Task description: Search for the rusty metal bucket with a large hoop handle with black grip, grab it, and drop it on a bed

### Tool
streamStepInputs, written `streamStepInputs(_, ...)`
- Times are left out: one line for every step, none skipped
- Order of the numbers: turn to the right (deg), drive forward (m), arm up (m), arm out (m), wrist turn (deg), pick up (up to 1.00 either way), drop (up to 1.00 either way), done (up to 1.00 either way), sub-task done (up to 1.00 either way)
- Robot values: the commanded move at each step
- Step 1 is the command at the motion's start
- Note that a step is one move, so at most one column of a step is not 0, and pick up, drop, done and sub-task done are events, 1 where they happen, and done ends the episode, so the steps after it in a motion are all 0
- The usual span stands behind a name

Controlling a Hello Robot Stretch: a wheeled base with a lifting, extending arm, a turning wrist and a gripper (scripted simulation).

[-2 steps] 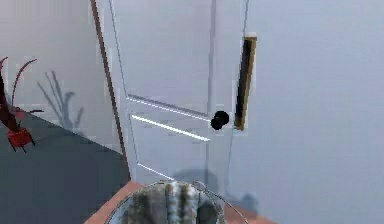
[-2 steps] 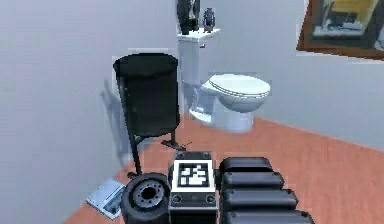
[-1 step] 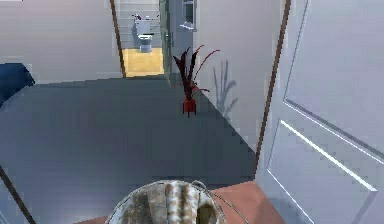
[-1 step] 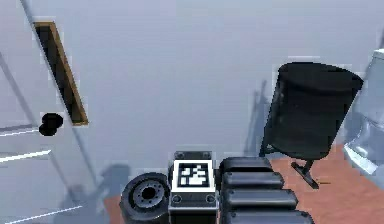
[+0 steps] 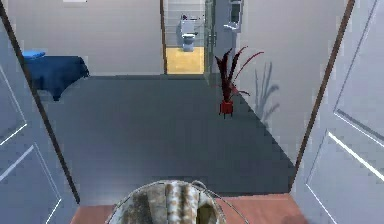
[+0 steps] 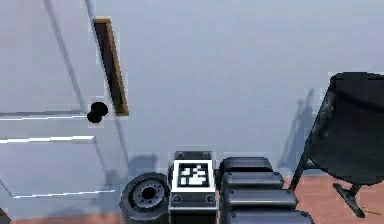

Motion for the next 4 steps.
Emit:
streamStepInputs(0.0,0.45,0.00,0.00,0.0,0.00,0.00,0.00,0.00)
streamStepInputs(-30.0,0.00,0.00,0.00,0.0,0.00,0.00,0.00,0.00)
streamStepInputs(0.0,1.00,0.00,0.00,0.0,0.00,0.00,0.00,0.00)
streamStepInputs(0.0,0.50,0.00,0.00,0.0,0.00,0.00,0.00,0.00)
